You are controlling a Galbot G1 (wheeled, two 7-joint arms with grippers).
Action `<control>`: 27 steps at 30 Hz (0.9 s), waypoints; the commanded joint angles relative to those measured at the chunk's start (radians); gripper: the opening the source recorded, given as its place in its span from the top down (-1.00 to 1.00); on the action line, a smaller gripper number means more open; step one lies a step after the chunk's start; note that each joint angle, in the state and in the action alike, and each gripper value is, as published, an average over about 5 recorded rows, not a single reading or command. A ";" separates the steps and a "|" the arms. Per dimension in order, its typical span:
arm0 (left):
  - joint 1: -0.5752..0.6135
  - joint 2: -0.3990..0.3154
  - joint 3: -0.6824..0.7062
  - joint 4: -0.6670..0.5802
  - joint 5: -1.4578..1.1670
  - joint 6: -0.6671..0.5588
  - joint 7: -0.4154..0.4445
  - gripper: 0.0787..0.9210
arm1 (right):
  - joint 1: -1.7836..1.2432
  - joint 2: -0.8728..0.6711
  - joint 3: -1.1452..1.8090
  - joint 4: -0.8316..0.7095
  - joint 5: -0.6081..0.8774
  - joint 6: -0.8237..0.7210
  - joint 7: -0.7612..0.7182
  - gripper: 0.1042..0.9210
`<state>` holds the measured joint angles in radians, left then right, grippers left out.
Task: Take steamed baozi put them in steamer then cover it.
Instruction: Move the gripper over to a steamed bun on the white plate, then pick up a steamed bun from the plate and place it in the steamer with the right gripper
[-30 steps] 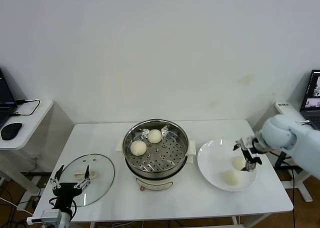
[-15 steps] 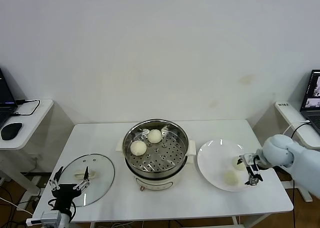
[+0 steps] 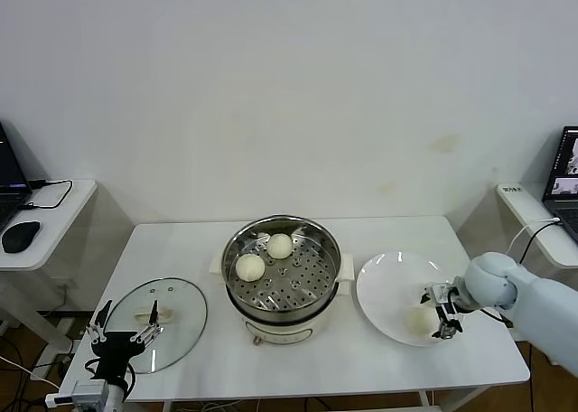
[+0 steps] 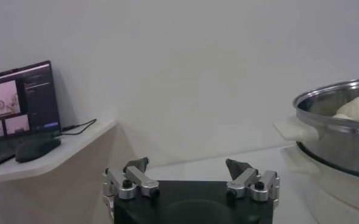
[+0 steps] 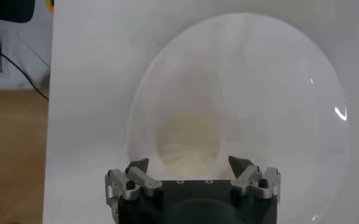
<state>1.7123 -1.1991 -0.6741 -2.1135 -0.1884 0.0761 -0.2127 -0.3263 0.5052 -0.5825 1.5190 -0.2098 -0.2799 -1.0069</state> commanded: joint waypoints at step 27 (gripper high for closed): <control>-0.011 0.000 0.004 -0.022 -0.003 0.007 0.002 -0.77 | 0.332 -0.055 -0.113 0.055 0.154 -0.035 -0.071 -0.16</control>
<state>1.7016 -1.1989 -0.6707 -2.1337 -0.1917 0.0834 -0.2114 -0.1943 0.4878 -0.6258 1.5346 -0.1367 -0.3072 -1.0507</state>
